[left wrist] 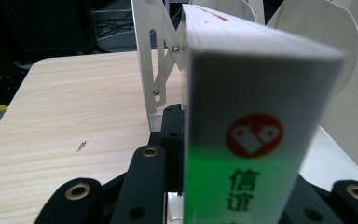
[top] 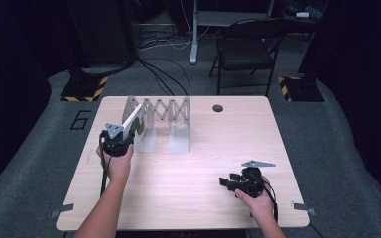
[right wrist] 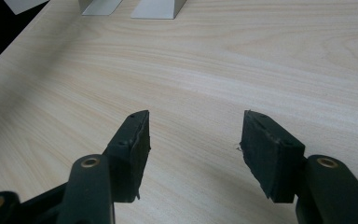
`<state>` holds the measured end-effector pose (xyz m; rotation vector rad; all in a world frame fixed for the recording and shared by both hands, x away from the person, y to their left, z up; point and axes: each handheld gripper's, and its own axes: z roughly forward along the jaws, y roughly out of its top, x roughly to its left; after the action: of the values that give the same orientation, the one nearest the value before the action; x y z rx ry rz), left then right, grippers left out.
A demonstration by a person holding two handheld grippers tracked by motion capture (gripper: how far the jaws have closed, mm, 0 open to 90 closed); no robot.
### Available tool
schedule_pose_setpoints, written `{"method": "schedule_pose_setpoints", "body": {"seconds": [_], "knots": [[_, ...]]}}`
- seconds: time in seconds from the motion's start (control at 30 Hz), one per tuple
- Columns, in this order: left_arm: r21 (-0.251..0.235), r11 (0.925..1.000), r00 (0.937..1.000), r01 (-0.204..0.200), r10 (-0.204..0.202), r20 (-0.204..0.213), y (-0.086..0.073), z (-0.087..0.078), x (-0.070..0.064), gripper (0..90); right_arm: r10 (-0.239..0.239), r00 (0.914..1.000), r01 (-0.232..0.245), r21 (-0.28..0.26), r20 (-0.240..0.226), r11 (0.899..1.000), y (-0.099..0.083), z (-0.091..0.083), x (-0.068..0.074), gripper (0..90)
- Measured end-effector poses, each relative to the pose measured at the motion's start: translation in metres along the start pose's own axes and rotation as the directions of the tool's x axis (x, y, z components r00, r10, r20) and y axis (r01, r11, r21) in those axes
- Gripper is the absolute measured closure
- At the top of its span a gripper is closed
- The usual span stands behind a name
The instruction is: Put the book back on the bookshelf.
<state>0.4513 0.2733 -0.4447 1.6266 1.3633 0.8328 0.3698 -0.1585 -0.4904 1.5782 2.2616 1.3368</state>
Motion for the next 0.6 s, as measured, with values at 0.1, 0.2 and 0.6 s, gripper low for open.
{"method": "schedule_pose_setpoints", "body": {"seconds": [0.1, 0.2, 0.6], "knots": [[0.011, 0.9997, 0.9997, -0.022, 0.022, -0.007, -0.001, 0.001, 0.000, 75.7, -0.010, 1.0000, 0.010, -0.003, 0.001, 1.000, 0.000, 0.000, -0.001, 42.0], [0.018, 0.9997, 0.9998, -0.017, 0.017, -0.010, -0.003, 0.003, 0.001, 75.7, -0.010, 0.9999, 0.010, 0.001, 0.001, 1.000, -0.001, 0.000, 0.000, 42.0], [0.033, 0.9994, 0.9996, -0.012, 0.013, -0.027, -0.009, 0.012, -0.004, 75.5, -0.009, 1.0000, 0.009, 0.003, -0.002, 1.000, -0.001, 0.000, -0.001, 42.0]]}}
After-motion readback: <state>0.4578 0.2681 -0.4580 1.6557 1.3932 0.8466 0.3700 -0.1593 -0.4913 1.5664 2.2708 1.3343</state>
